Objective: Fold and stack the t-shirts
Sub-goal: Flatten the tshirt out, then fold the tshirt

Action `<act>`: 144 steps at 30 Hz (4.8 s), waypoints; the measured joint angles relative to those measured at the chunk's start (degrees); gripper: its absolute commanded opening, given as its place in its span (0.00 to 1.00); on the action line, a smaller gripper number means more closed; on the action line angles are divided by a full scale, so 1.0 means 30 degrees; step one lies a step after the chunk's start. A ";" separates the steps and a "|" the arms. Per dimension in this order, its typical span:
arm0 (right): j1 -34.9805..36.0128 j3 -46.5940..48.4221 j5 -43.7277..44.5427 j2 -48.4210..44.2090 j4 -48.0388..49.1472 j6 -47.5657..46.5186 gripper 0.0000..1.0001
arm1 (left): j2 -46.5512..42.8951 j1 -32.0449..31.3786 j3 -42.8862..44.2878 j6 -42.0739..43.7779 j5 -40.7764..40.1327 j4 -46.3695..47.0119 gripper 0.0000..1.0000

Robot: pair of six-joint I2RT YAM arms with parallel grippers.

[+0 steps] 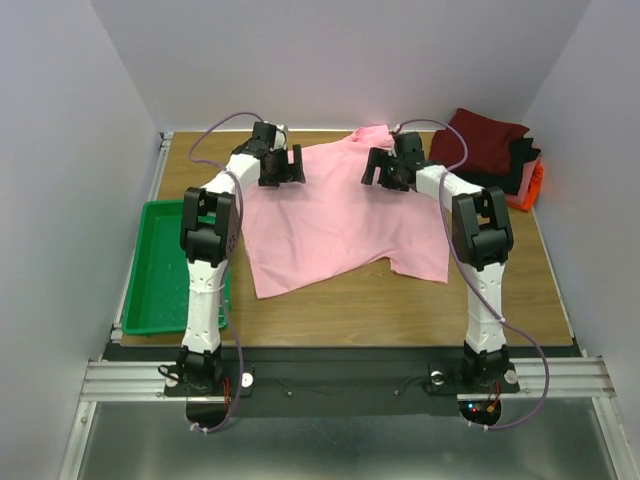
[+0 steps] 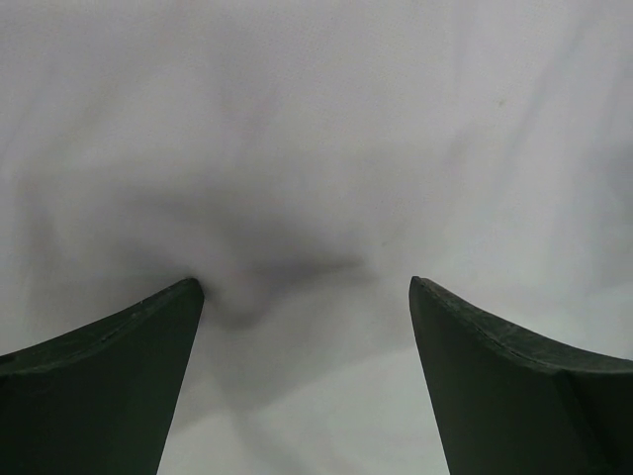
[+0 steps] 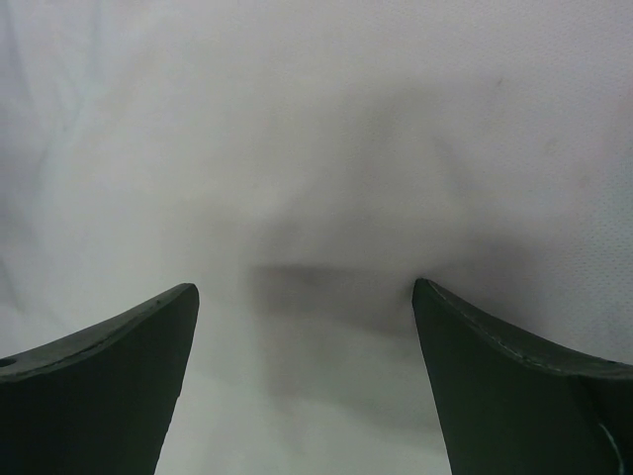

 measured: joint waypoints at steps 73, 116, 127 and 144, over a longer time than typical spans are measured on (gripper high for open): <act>-0.2812 -1.5045 0.6084 -1.2662 -0.4430 0.5260 0.72 | -1.3253 -0.2710 -1.1737 -0.0299 -0.9034 0.2127 0.98; -0.2958 -1.3398 0.6717 -1.0440 -0.5013 0.4546 0.00 | -1.6043 -0.3381 -1.8455 -0.1617 -0.8051 -0.1566 0.72; -0.3031 -1.3376 0.6681 -1.0418 -0.5005 0.4495 0.00 | -1.4222 -0.3388 -1.8637 -0.1676 -0.6878 -0.1144 0.63; -0.3060 -1.3610 0.6717 -1.0593 -0.4750 0.4517 0.00 | -1.3464 -0.3395 -1.8527 -0.2208 -0.6849 -0.1494 0.28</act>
